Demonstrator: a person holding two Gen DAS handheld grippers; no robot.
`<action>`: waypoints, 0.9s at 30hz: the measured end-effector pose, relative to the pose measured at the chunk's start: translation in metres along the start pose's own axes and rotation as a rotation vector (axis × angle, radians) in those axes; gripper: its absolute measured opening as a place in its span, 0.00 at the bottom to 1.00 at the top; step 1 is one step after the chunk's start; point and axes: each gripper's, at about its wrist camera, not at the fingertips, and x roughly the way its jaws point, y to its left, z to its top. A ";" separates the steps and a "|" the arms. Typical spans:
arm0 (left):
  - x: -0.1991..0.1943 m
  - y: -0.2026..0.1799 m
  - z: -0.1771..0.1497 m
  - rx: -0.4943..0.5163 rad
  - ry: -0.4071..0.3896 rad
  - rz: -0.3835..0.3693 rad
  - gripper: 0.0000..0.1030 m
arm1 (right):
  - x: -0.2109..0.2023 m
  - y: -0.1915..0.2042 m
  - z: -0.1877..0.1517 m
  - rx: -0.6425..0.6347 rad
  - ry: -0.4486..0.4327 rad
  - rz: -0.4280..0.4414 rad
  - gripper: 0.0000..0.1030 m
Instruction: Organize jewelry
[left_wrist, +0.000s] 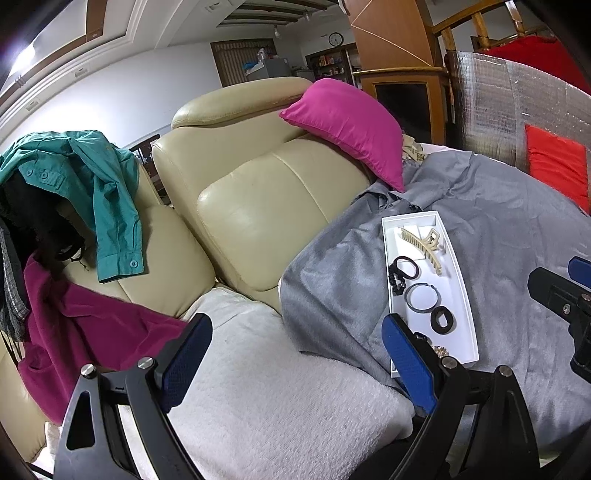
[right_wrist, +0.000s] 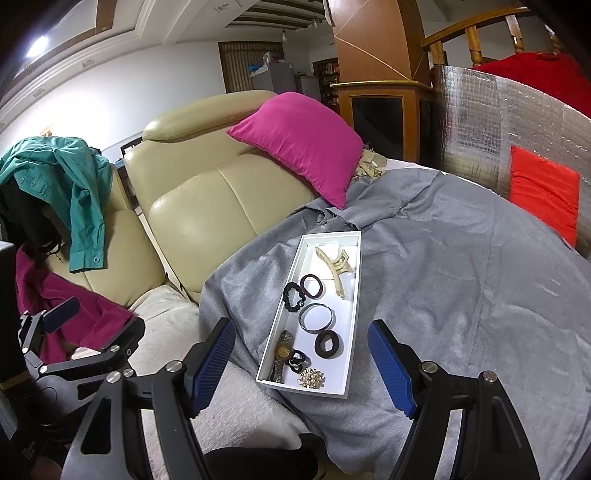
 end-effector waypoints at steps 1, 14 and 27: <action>0.000 0.000 0.000 -0.001 -0.001 -0.002 0.90 | 0.000 0.001 0.000 -0.002 0.000 -0.003 0.75; 0.004 0.003 0.001 -0.015 -0.010 -0.036 0.90 | -0.005 0.000 -0.001 -0.012 0.008 -0.048 0.75; 0.008 0.003 0.003 -0.018 -0.010 -0.049 0.90 | -0.006 0.003 0.000 -0.025 0.009 -0.058 0.75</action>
